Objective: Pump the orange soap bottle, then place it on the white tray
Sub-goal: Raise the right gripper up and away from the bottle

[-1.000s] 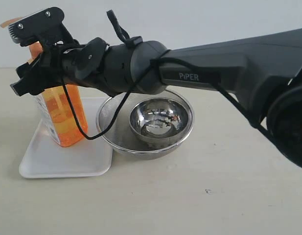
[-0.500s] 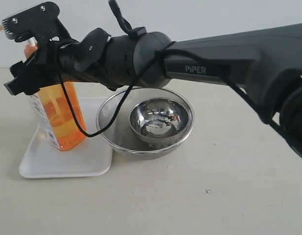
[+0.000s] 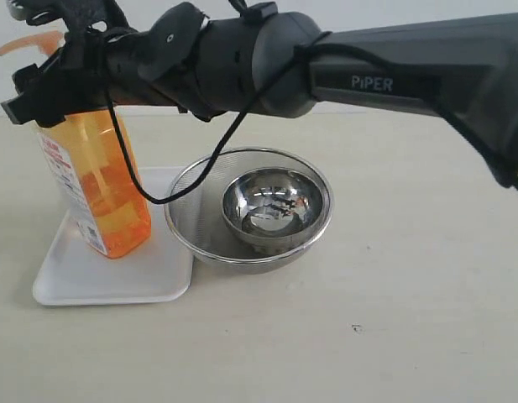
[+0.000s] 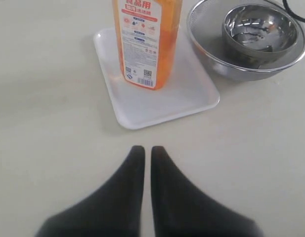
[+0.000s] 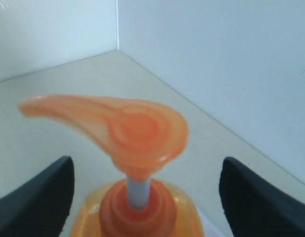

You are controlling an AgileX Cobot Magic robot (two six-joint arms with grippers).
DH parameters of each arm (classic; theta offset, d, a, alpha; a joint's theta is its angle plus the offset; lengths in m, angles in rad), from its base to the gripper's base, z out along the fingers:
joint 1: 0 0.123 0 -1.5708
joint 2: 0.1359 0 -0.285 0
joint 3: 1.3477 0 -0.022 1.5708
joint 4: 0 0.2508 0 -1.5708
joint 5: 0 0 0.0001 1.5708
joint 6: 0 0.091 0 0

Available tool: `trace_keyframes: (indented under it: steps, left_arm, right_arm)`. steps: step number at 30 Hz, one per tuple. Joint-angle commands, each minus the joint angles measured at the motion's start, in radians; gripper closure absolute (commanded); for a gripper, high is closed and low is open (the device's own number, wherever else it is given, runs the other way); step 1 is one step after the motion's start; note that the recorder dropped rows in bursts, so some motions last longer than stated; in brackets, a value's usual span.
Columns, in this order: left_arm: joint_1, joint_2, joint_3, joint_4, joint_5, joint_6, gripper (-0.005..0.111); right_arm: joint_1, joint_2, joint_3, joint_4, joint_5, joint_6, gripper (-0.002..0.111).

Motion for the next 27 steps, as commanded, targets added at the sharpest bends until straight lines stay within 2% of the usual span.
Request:
trace_keyframes:
  steps: [1,5,18,27]
  left_arm:
    - [-0.003,-0.006,0.004,0.008,0.008,-0.011,0.102]
    - [-0.003,-0.006,0.004,0.01,0.008,-0.011,0.102]
    - [-0.003,-0.006,0.004,0.028,0.004,-0.023,0.102]
    - [-0.003,-0.006,0.004,0.028,0.008,-0.034,0.102]
  right_arm:
    - [-0.009,-0.011,-0.007,-0.005,-0.009,-0.001,0.036]
    - [-0.009,-0.014,-0.007,-0.005,0.01,-0.001,0.036]
    - [-0.086,-0.07,-0.003,-0.014,0.242,0.043,0.036]
    - [-0.087,-0.101,-0.003,-0.122,0.342,0.113,0.036]
